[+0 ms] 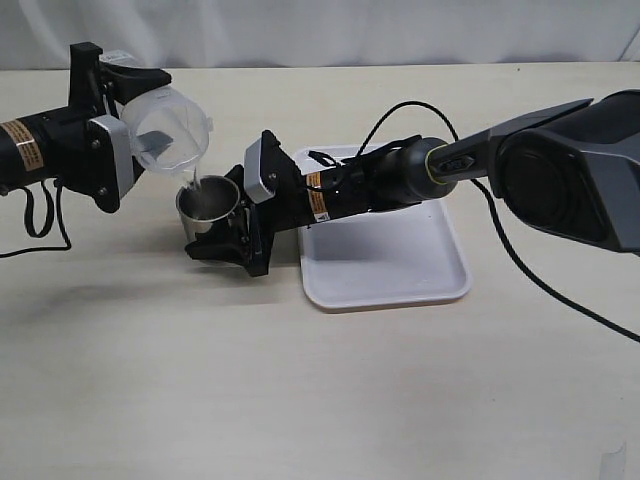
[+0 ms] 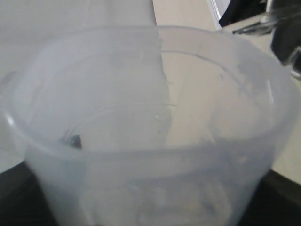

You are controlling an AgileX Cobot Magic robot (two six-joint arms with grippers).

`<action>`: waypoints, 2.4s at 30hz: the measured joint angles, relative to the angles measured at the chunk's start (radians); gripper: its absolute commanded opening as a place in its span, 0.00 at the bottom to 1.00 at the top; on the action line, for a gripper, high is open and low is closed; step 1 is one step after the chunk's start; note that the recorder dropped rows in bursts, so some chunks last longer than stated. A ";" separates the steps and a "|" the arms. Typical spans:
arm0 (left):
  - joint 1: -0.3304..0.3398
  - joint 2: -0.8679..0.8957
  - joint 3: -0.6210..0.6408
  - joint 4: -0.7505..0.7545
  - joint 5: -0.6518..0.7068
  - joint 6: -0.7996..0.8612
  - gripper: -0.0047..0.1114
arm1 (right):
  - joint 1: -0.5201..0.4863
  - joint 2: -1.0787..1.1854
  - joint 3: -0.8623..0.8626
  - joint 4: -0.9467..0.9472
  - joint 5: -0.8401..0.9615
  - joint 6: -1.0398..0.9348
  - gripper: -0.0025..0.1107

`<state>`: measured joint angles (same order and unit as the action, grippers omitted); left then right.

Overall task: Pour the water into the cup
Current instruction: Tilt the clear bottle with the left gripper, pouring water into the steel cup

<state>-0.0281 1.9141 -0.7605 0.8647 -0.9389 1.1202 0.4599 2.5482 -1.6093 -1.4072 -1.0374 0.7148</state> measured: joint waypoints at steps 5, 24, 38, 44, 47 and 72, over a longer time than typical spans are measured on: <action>0.000 0.000 -0.002 0.000 -0.006 0.002 0.04 | 0.000 0.000 0.000 -0.003 -0.009 0.000 0.06; 0.000 0.000 -0.002 0.000 -0.027 0.006 0.04 | 0.000 0.000 0.000 -0.037 -0.023 0.003 0.06; 0.000 0.000 -0.002 0.000 -0.044 0.059 0.04 | 0.000 0.000 0.000 -0.039 -0.023 0.003 0.06; 0.000 0.000 -0.002 0.000 -0.063 0.084 0.04 | 0.000 0.000 0.000 -0.039 -0.023 0.003 0.06; 0.000 0.000 -0.002 0.000 -0.081 0.094 0.04 | 0.000 0.000 0.000 -0.039 -0.023 0.003 0.06; 0.000 0.000 -0.004 -0.022 -0.149 0.166 0.04 | 0.000 0.000 0.000 -0.039 -0.024 0.003 0.06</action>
<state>-0.0281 1.9141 -0.7642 0.8423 -1.0884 1.2858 0.4599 2.5482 -1.6093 -1.4465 -1.0610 0.7173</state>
